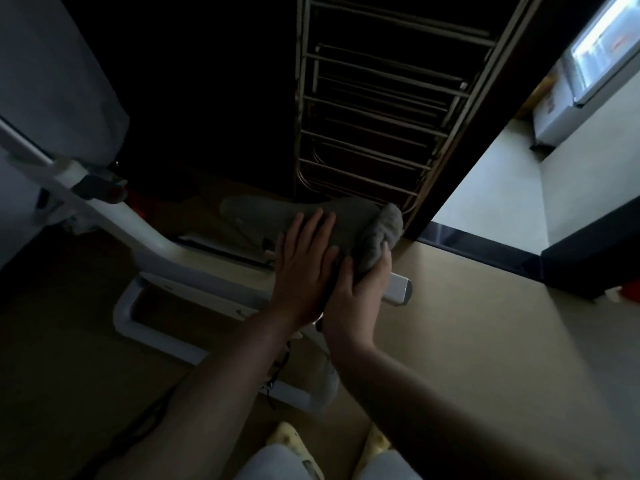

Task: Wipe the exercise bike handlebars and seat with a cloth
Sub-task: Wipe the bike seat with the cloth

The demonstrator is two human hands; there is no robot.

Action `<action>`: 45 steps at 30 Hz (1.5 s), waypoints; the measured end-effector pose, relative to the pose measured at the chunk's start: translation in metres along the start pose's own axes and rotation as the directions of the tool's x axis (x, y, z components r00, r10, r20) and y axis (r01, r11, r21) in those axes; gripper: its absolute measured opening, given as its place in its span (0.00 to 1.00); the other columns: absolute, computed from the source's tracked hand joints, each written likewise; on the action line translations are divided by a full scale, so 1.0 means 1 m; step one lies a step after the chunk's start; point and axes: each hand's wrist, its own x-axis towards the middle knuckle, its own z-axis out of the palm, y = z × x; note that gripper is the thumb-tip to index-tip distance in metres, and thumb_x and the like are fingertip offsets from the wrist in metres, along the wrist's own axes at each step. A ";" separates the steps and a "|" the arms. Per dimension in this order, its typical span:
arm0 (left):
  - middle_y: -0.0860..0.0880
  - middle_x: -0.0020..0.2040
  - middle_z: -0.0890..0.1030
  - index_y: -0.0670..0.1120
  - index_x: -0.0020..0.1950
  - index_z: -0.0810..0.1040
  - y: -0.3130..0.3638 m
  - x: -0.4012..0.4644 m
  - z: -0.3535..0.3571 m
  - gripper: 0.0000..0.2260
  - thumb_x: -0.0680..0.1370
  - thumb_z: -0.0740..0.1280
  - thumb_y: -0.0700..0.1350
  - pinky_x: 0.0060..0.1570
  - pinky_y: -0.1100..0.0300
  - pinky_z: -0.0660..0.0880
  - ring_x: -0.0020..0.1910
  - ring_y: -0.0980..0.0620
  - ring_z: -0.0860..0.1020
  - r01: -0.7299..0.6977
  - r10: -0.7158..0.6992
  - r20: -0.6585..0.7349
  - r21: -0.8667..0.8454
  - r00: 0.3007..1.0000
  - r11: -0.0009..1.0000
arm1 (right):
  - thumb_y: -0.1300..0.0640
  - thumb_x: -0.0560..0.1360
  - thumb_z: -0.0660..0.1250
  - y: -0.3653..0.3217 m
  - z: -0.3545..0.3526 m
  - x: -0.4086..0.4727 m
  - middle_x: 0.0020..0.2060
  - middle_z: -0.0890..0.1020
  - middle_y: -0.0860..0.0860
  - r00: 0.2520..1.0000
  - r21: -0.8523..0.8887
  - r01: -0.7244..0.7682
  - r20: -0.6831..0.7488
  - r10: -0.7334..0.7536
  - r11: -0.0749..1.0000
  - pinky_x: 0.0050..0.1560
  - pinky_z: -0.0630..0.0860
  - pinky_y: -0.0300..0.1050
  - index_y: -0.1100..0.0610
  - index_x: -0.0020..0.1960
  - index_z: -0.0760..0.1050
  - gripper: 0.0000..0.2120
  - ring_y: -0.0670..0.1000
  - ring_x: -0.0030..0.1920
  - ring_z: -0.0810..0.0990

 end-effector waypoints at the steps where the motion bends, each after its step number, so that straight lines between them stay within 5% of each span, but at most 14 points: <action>1: 0.53 0.77 0.57 0.55 0.76 0.56 0.001 0.000 -0.002 0.27 0.78 0.42 0.57 0.70 0.59 0.39 0.76 0.55 0.48 0.004 -0.004 0.015 0.003 1.000 1.000 | 0.57 0.80 0.59 0.002 -0.001 0.010 0.72 0.65 0.50 1.000 0.009 -0.004 -0.025 0.005 1.000 0.72 0.60 0.43 0.54 0.75 0.57 0.25 0.47 0.72 0.62; 4: 0.55 0.77 0.57 0.56 0.76 0.57 0.007 0.000 -0.011 0.29 0.76 0.40 0.59 0.69 0.56 0.44 0.74 0.53 0.52 0.008 -0.012 0.029 0.115 1.000 0.993 | 0.55 0.81 0.57 -0.003 -0.004 0.052 0.61 0.75 0.50 0.990 0.045 -0.112 -0.085 0.116 0.993 0.62 0.69 0.41 0.54 0.70 0.64 0.18 0.49 0.63 0.73; 7: 0.52 0.73 0.64 0.57 0.74 0.62 0.009 0.011 -0.020 0.29 0.74 0.42 0.60 0.63 0.51 0.53 0.68 0.46 0.60 -0.014 0.010 0.024 0.205 1.000 0.979 | 0.57 0.80 0.59 0.000 0.001 0.030 0.64 0.72 0.49 0.995 0.014 -0.064 -0.082 0.065 0.998 0.61 0.64 0.33 0.55 0.71 0.62 0.20 0.45 0.65 0.69; 10: 0.50 0.70 0.66 0.59 0.72 0.65 0.010 0.020 -0.018 0.28 0.74 0.44 0.60 0.58 0.52 0.54 0.65 0.45 0.63 -0.009 0.004 0.021 0.227 1.000 0.974 | 0.57 0.79 0.60 -0.001 0.000 0.035 0.65 0.71 0.52 0.996 -0.055 -0.056 -0.072 0.052 0.997 0.65 0.65 0.40 0.55 0.71 0.61 0.21 0.49 0.66 0.69; 13: 0.49 0.68 0.68 0.58 0.69 0.68 0.015 0.018 -0.011 0.25 0.75 0.47 0.58 0.59 0.51 0.54 0.64 0.45 0.63 0.045 -0.038 -0.037 0.206 0.999 0.978 | 0.54 0.79 0.59 -0.009 -0.005 0.072 0.61 0.75 0.54 0.990 -0.147 -0.141 -0.028 0.138 0.979 0.54 0.70 0.42 0.54 0.70 0.62 0.20 0.53 0.60 0.75; 18: 0.48 0.67 0.69 0.56 0.67 0.70 0.017 0.015 -0.007 0.23 0.75 0.50 0.56 0.60 0.50 0.54 0.63 0.44 0.64 0.065 -0.053 -0.071 0.170 0.996 0.983 | 0.53 0.80 0.58 -0.005 -0.008 0.052 0.70 0.65 0.54 0.997 -0.342 0.039 0.074 -0.014 0.939 0.59 0.61 0.36 0.55 0.74 0.56 0.25 0.52 0.68 0.66; 24: 0.46 0.58 0.72 0.53 0.57 0.76 0.012 0.037 -0.015 0.14 0.76 0.58 0.52 0.57 0.53 0.56 0.57 0.45 0.65 0.095 -0.080 -0.136 0.108 0.987 0.990 | 0.50 0.79 0.59 -0.014 -0.013 0.111 0.62 0.74 0.54 0.949 -0.541 0.226 0.309 -0.058 0.810 0.50 0.67 0.41 0.54 0.66 0.68 0.17 0.54 0.60 0.74; 27: 0.49 0.56 0.75 0.52 0.52 0.78 0.001 0.050 -0.017 0.09 0.75 0.61 0.49 0.59 0.53 0.58 0.58 0.45 0.68 0.145 -0.123 -0.212 0.088 0.969 0.986 | 0.47 0.78 0.60 -0.013 -0.031 0.114 0.64 0.72 0.50 0.862 -0.555 0.441 0.482 -0.159 0.706 0.53 0.66 0.40 0.51 0.68 0.67 0.20 0.51 0.60 0.72; 30: 0.50 0.52 0.78 0.51 0.51 0.77 0.002 0.056 -0.013 0.08 0.75 0.60 0.47 0.63 0.50 0.58 0.57 0.46 0.71 0.211 -0.195 -0.227 0.046 0.954 0.976 | 0.48 0.78 0.61 -0.027 -0.027 0.150 0.59 0.76 0.50 0.777 -0.528 0.448 0.629 -0.022 0.721 0.51 0.65 0.40 0.52 0.64 0.71 0.17 0.51 0.58 0.75; 34: 0.49 0.50 0.78 0.47 0.51 0.76 0.009 0.058 -0.009 0.11 0.75 0.57 0.49 0.65 0.45 0.63 0.57 0.46 0.72 0.287 -0.282 -0.265 -0.022 0.922 0.958 | 0.48 0.78 0.61 -0.037 0.015 0.180 0.58 0.79 0.51 0.495 -0.454 0.637 0.860 0.121 0.623 0.54 0.70 0.43 0.49 0.65 0.72 0.16 0.52 0.58 0.76; 39: 0.50 0.61 0.74 0.47 0.55 0.77 0.005 0.054 -0.010 0.11 0.78 0.58 0.49 0.68 0.46 0.62 0.67 0.50 0.68 0.322 -0.324 -0.332 -0.063 0.886 0.945 | 0.45 0.76 0.62 -0.039 -0.008 0.207 0.58 0.78 0.49 0.311 -0.400 0.476 0.910 0.275 0.783 0.61 0.73 0.49 0.49 0.66 0.70 0.19 0.48 0.56 0.76; 45: 0.44 0.73 0.66 0.43 0.67 0.71 0.001 0.057 -0.002 0.24 0.75 0.58 0.55 0.73 0.47 0.55 0.75 0.46 0.57 0.496 -0.481 -0.409 -0.078 0.775 0.865 | 0.38 0.77 0.56 -0.030 0.051 0.213 0.64 0.75 0.50 0.076 -0.220 0.748 0.966 0.248 0.627 0.65 0.67 0.49 0.47 0.69 0.68 0.24 0.51 0.63 0.73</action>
